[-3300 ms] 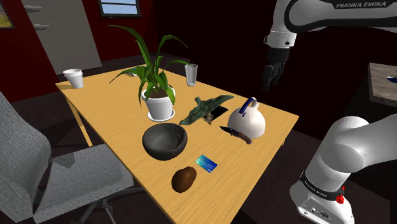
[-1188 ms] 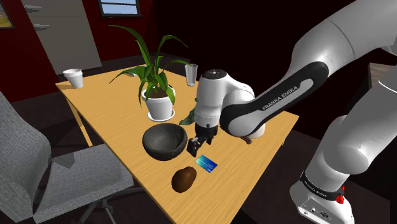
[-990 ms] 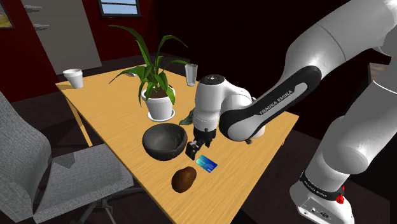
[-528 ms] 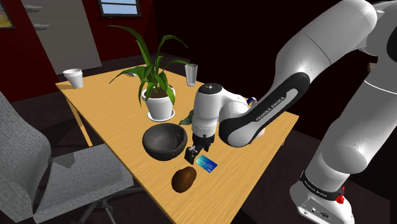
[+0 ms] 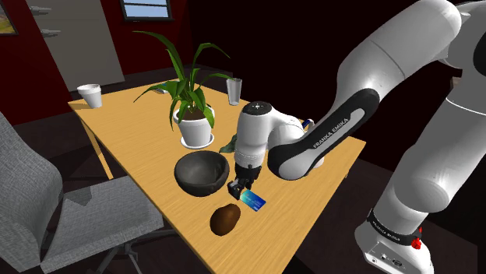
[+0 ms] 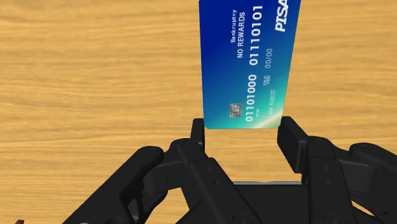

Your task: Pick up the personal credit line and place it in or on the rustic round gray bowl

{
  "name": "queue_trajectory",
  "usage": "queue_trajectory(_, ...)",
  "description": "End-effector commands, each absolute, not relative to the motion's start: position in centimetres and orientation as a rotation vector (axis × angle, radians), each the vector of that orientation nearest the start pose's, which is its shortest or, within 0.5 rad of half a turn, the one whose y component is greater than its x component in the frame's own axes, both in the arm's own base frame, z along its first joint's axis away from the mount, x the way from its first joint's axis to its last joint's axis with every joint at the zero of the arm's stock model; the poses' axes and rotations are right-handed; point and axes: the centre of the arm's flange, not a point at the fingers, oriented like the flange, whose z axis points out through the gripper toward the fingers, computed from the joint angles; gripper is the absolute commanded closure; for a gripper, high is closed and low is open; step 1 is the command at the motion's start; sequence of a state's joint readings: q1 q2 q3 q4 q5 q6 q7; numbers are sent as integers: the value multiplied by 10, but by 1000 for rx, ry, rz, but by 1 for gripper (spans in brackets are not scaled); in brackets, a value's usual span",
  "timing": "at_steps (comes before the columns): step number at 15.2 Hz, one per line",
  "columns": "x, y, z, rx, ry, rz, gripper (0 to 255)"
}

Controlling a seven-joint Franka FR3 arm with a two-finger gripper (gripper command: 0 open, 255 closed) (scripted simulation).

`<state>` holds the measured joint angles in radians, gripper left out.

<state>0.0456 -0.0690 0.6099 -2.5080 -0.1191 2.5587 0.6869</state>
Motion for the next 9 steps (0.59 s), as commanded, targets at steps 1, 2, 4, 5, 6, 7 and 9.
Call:
queue_trajectory(1, 373, 286, 311, -3155, -100, -231, 255)
queue_trajectory(2, 374, 286, 311, -3155, -100, -231, 255)
queue_trajectory(4, 373, 285, 311, -3155, -100, -231, 255)
queue_trajectory(5, 373, 286, 310, -3155, -100, -231, 255)
queue_trajectory(6, 374, 286, 310, -3155, -100, -231, 255)
queue_trajectory(7, 373, 286, 311, -3155, -100, -231, 255)
queue_trajectory(9, 373, 286, 321, -3155, -100, -231, 255)
